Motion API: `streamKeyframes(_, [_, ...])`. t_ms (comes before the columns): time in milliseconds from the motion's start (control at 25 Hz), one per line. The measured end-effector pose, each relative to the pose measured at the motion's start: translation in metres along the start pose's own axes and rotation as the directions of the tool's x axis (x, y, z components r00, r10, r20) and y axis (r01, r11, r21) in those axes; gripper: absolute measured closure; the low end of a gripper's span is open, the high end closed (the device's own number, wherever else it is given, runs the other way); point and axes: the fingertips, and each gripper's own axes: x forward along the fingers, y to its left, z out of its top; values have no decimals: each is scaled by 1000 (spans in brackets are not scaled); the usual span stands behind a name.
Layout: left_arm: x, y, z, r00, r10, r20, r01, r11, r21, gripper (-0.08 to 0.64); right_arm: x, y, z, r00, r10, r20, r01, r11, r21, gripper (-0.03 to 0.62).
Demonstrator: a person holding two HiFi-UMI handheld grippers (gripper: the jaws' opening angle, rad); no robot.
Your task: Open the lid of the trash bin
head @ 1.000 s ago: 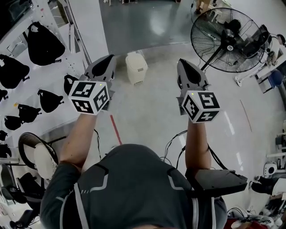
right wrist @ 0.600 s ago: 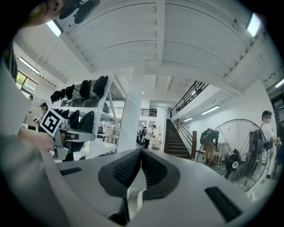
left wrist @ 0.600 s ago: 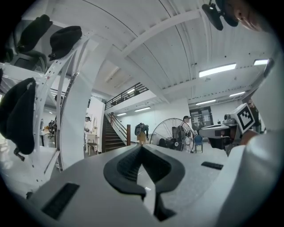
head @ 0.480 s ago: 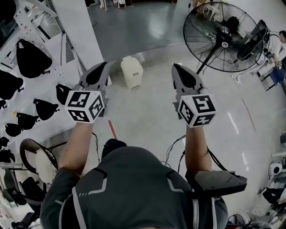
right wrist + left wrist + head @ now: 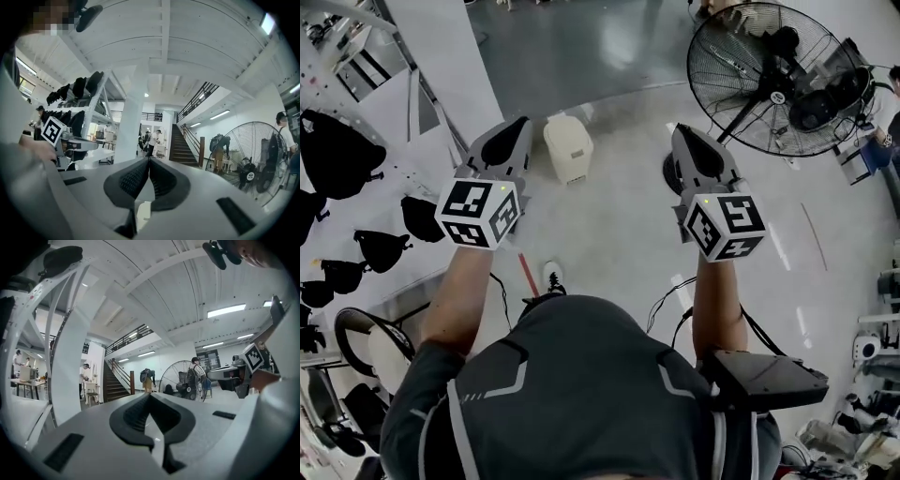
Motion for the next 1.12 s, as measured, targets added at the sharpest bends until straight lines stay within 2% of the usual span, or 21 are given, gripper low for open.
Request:
streamKeyframes(160, [29,38,3,1000,-15,14,15,1000,-1,551,44,-5,11,1000,-16,9,16,1000,-18,566])
streamKeyframes(360, [61,82,2,1000,-18,16,19,1000,-16,551,95,-11,6,1000,-24,-18,24,1000,-9,566])
streamKeyframes(760, [99,165,-11,999,-35,22,36,997,-62,551,188,-6,5,997,-57,-47,57,998,-5,566])
streamKeyframes(1120, [123,203,-25,1000,-12,9,13,995,-99,551,244,-6,-2,998,-26,-56,25,1000,-9,566])
